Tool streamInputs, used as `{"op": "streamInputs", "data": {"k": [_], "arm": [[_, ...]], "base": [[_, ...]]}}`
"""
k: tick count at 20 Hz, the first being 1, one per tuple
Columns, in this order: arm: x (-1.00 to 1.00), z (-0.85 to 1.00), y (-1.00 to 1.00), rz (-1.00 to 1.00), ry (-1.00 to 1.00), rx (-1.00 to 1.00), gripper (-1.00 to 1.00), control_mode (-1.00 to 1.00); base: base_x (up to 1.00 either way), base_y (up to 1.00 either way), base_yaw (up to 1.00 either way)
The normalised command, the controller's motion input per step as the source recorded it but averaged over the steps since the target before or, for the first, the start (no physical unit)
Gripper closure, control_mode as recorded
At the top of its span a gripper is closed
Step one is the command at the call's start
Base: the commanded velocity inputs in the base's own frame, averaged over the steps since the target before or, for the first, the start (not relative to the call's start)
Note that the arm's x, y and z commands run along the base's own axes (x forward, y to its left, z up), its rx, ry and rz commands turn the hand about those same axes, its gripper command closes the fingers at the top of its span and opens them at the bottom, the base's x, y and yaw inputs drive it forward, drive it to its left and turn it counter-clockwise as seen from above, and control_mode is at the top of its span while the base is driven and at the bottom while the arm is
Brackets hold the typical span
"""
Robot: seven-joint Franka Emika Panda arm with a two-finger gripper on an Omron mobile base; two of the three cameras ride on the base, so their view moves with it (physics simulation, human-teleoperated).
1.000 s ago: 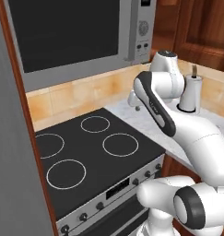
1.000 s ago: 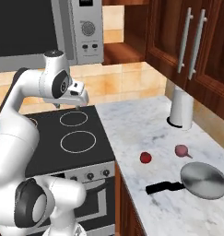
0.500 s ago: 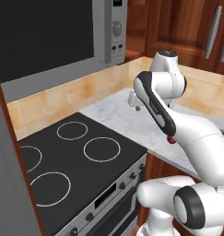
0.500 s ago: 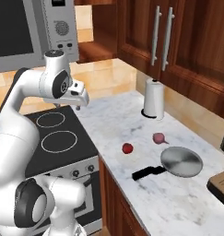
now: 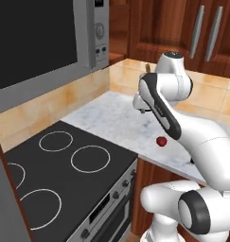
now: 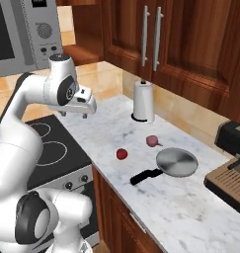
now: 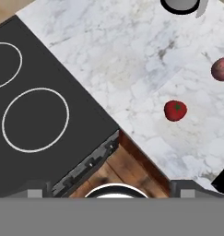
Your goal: Place the pan on the rear right burner on the stove. Then place the tomato and the onion in the pan and turn on the rear right burner.
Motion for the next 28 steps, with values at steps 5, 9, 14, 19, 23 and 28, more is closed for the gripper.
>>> {"op": "streamInputs", "data": {"k": [5, 9, 14, 19, 23, 28], "arm": [[0.0, 0.0, 0.0, 0.0, 0.0, 0.0, -1.0, 1.0], [0.0, 0.0, 0.0, 0.0, 0.0, 0.0, -1.0, 1.0], [0.0, 0.0, 0.0, 0.0, 0.0, 0.0, -1.0, 1.0], [0.0, 0.0, 0.0, 0.0, 0.0, 0.0, -1.0, 1.0], [0.0, 0.0, 0.0, -0.01, 0.0, 0.0, -1.0, -1.0], [0.0, 0.0, -0.11, -0.17, 0.0, 0.0, -1.0, -1.0]], "base": [[0.15, 0.0, -0.24], [0.38, 0.0, -0.2], [0.44, 0.0, -0.11], [0.36, 0.0, -0.08], [0.04, 0.0, -0.02], [0.0, 0.0, 0.0]]}}
